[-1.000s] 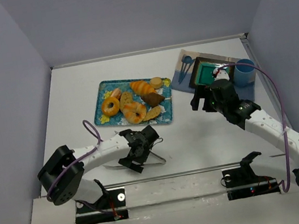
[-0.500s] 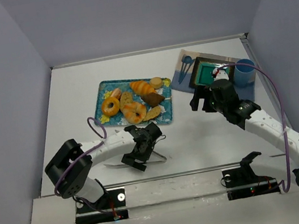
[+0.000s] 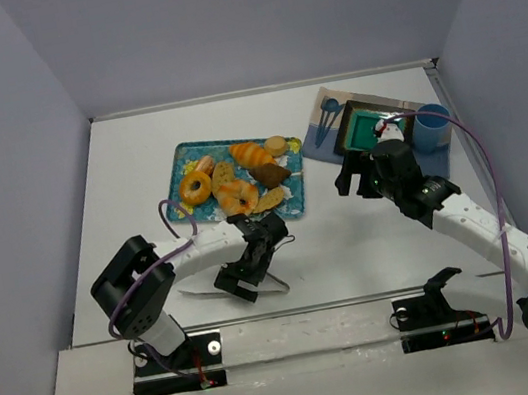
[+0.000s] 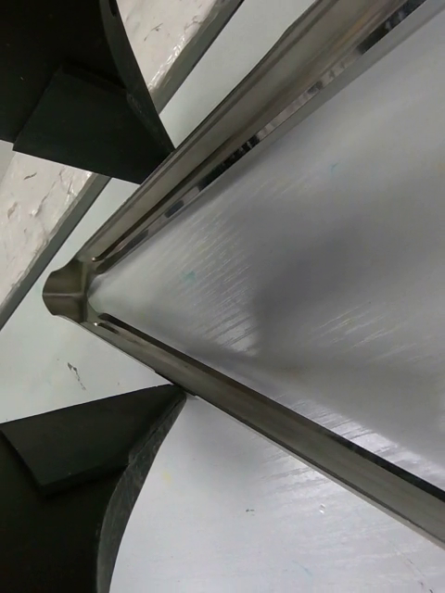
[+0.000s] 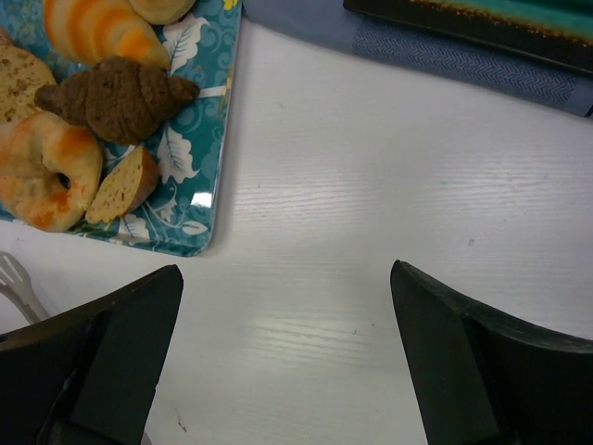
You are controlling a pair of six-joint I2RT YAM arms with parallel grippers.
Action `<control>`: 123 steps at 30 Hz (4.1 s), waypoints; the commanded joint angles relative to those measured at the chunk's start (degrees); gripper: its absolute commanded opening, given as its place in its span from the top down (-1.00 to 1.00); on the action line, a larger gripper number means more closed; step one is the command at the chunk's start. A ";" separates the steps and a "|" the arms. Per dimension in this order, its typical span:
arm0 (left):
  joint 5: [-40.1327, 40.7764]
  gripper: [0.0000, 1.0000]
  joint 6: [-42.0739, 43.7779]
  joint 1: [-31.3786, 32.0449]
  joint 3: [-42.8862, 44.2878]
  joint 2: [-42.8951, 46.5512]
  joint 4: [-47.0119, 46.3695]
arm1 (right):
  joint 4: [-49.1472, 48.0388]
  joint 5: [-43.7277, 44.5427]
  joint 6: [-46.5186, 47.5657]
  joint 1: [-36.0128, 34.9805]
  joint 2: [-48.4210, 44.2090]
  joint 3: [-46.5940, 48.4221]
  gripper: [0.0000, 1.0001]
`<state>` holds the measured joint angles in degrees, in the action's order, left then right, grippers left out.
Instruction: Place the bread
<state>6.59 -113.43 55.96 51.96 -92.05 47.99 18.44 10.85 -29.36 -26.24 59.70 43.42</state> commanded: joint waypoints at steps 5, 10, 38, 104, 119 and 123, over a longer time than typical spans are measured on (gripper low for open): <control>5.89 -0.98 -4.79 -1.38 -2.05 -4.62 5.01 | -1.74 -0.48 0.71 -0.22 -0.82 0.88 -1.00; 4.66 -0.98 -3.29 -2.17 -2.74 -6.48 3.44 | -1.74 0.40 0.80 -0.22 -0.99 0.70 -0.99; 28.12 0.14 11.73 17.95 15.97 11.10 17.14 | -1.65 1.45 1.42 -0.22 -3.10 0.97 -0.98; 19.69 0.01 97.70 7.41 13.78 6.80 -8.00 | -1.65 0.66 0.62 -0.22 -6.88 0.00 -0.99; 16.44 0.77 98.83 7.23 20.71 7.41 -6.32 | -1.47 2.42 0.27 -0.22 -8.37 -0.09 -0.99; 12.93 0.89 101.11 8.63 27.11 8.64 -8.08 | -1.03 4.43 0.01 -0.22 -9.86 0.09 -0.99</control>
<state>23.59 -16.10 63.00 71.48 -86.72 41.58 18.52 12.27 -28.77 -26.24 52.29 43.27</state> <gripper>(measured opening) 0.420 0.995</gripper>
